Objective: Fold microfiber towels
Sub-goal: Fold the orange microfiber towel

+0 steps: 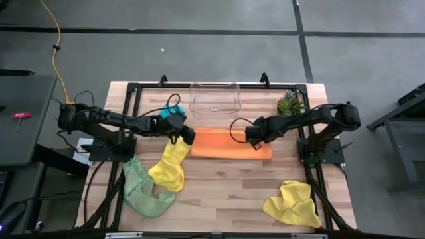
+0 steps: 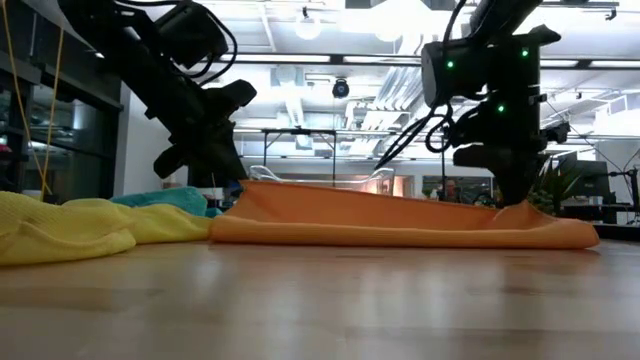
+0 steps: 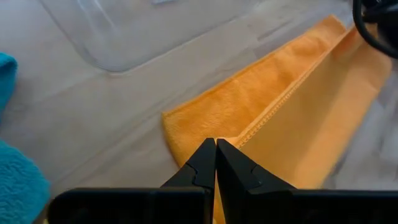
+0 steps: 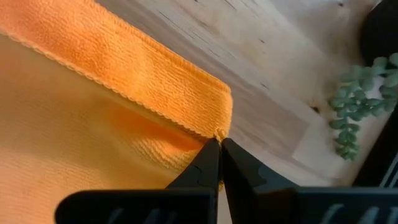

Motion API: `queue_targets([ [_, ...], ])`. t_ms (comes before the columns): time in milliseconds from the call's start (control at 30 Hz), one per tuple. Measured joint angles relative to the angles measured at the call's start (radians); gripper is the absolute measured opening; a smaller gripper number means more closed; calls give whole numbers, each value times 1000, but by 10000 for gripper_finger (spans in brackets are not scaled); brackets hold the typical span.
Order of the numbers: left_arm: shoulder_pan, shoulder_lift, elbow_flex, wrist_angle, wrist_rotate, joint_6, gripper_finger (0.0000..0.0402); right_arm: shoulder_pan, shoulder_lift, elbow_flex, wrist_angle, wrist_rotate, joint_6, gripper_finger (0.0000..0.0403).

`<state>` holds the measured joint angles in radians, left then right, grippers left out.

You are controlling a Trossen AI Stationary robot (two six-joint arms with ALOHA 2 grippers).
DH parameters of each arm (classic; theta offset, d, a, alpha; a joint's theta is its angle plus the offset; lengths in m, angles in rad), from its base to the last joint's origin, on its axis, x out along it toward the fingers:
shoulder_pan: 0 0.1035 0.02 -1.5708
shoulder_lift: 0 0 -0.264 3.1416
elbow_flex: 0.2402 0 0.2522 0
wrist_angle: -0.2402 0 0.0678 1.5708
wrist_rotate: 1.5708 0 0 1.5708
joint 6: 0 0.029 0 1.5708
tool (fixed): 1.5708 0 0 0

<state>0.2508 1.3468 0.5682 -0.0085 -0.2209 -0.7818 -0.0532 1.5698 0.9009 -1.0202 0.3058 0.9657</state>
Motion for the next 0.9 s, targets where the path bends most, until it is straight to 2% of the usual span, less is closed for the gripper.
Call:
queue_targets([
  [600,0,0,0,6,-30,14,1,0,8,0,-12,28,111,5],
  [733,0,0,0,2,-30,19,1,0,8,0,-23,28,112,42],
  [900,11,0,0,2,-30,39,18,0,8,0,-60,49,137,118],
])
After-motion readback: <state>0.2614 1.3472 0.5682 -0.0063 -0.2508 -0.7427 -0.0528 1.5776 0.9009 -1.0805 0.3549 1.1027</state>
